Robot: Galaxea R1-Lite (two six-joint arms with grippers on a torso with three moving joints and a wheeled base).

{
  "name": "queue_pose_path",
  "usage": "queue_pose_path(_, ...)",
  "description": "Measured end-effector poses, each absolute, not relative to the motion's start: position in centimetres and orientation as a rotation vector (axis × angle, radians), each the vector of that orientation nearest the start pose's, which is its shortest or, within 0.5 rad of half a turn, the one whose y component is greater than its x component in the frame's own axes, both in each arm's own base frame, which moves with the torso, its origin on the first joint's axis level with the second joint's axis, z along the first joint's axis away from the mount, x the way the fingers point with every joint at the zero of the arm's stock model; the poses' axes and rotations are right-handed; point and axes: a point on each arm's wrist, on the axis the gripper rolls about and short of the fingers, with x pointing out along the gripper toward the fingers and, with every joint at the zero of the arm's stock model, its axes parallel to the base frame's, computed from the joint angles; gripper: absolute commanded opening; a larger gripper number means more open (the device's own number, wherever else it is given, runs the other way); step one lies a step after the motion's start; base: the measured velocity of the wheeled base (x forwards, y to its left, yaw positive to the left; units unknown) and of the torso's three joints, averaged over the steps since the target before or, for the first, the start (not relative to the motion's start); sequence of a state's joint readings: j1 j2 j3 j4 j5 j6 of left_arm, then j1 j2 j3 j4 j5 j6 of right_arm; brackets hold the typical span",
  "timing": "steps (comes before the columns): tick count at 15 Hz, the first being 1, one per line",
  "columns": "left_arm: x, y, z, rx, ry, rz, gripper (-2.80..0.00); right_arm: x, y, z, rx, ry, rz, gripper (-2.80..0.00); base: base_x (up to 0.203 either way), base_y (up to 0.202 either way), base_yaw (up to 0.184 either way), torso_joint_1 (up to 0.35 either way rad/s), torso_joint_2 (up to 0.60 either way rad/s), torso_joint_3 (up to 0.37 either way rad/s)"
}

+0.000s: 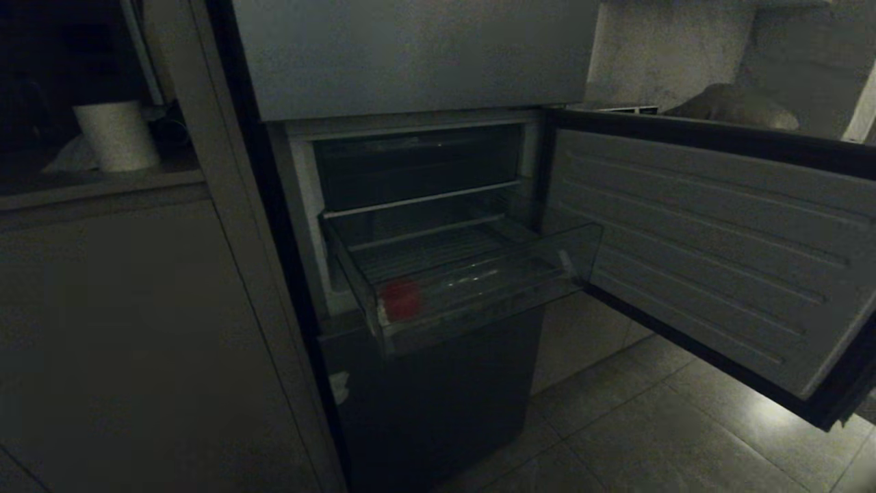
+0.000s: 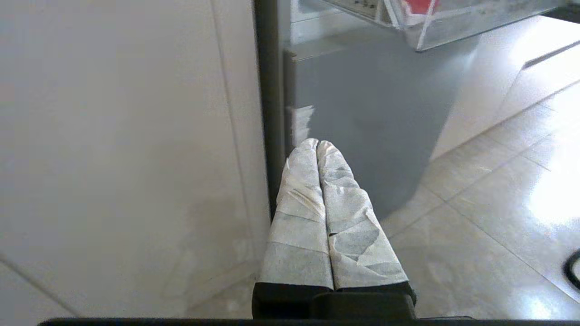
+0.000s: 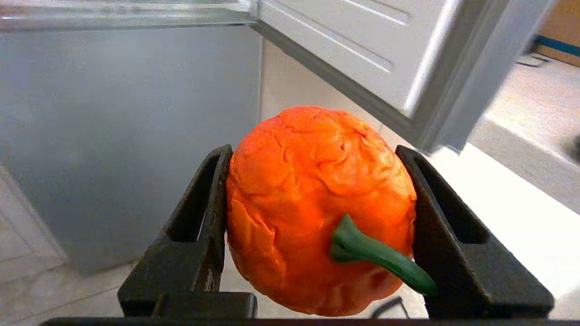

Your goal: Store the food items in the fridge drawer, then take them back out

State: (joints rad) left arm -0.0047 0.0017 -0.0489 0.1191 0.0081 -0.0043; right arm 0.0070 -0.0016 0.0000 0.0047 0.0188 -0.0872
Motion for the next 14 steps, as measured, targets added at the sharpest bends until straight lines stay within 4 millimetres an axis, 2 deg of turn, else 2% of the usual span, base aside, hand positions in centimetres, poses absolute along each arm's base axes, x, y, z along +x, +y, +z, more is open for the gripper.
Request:
queue_pose_path(3, -2.7, 0.0, 7.7, -0.005, 0.071, 0.004, -2.80, -2.4, -0.1, 8.9, -0.058, -0.023, -0.036, -2.80, 0.000, 0.000, 0.000, 0.000, 0.00, 0.000)
queue_pose_path(6, -2.7, 0.0, 7.7, -0.005, 0.071, 0.004, -2.80, -1.9, -0.1, 13.7, 0.043, -0.030, -0.244, -2.80, 0.000, 0.000, 0.000, 0.000, 0.00, 0.000)
queue_pose_path(8, -2.7, 0.0, 7.7, -0.005, 0.072, 0.003, -2.80, 0.5, -0.6, 17.2, 0.098, 0.034, -0.494, -2.80, 0.000, 0.000, 0.000, 0.000, 0.00, 0.000)
queue_pose_path(10, -2.7, 0.0, 7.7, -0.005, 0.072, 0.003, -2.80, 3.6, -2.7, 20.1, 0.149, 0.073, -0.722, -2.80, 0.000, 0.000, 0.000, 0.000, 0.00, 0.000)
queue_pose_path(12, -2.7, 0.0, 7.7, -0.005, 0.072, 0.003, -2.80, 6.2, -6.7, 22.4, 0.188, 0.078, -0.893, -2.80, 0.000, 0.000, 0.000, 0.000, 0.00, 0.000)
queue_pose_path(14, -2.7, 0.0, 7.7, -0.005, 0.072, 0.003, -2.80, 8.2, -10.9, 23.6, 0.215, 0.091, -0.978, -2.80, 0.000, 0.000, 0.000, 0.000, 0.00, 0.000)
